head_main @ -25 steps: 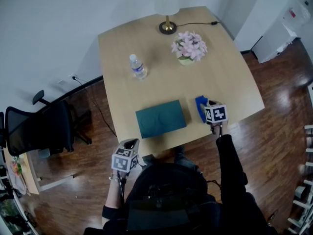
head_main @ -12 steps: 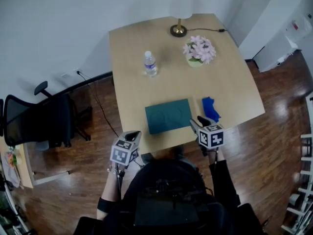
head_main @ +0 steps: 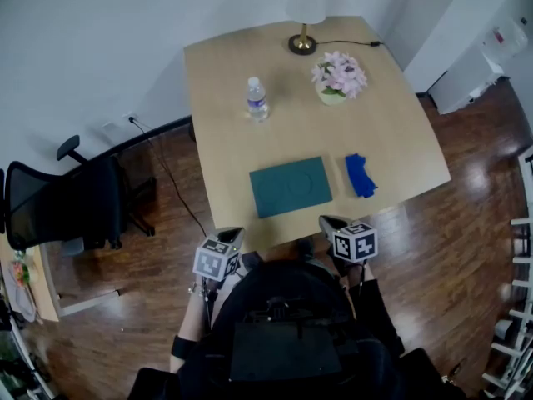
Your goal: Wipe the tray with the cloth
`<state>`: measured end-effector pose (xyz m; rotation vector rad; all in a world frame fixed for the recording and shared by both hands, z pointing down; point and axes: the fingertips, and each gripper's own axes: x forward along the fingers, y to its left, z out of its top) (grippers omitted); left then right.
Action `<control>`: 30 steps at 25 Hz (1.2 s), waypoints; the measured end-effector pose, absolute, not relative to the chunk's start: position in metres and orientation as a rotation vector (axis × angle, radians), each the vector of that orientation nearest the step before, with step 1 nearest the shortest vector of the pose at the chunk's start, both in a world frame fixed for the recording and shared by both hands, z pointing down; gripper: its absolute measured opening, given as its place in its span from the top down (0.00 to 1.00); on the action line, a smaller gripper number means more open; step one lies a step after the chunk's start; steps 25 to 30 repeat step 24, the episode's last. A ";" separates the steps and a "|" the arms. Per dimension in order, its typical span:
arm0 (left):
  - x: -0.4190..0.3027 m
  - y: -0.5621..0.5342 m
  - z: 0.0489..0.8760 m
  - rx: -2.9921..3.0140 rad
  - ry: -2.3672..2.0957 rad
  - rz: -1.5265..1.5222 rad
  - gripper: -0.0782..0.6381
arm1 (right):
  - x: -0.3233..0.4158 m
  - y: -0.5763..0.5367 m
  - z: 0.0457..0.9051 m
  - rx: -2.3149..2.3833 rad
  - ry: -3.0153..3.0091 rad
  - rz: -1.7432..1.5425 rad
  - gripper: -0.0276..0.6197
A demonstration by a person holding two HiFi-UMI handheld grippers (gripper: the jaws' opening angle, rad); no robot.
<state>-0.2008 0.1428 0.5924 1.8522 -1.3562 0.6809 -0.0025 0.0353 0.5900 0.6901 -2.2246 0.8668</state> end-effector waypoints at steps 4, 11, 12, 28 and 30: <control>-0.201 0.142 0.595 1.855 -1.359 0.672 0.89 | -0.001 0.035 0.590 0.684 -2.215 0.838 0.96; -0.201 0.137 0.591 1.857 -1.374 0.665 0.89 | 0.002 0.029 0.588 0.698 -2.217 0.822 0.96; -0.201 0.137 0.590 1.859 -1.375 0.665 0.89 | 0.001 0.028 0.588 0.700 -2.219 0.819 0.96; -0.196 0.128 0.588 1.858 -1.382 0.668 0.89 | 0.003 0.019 0.585 0.697 -2.226 0.789 0.96; -0.196 0.128 0.588 1.858 -1.382 0.668 0.89 | 0.003 0.019 0.585 0.697 -2.226 0.789 0.96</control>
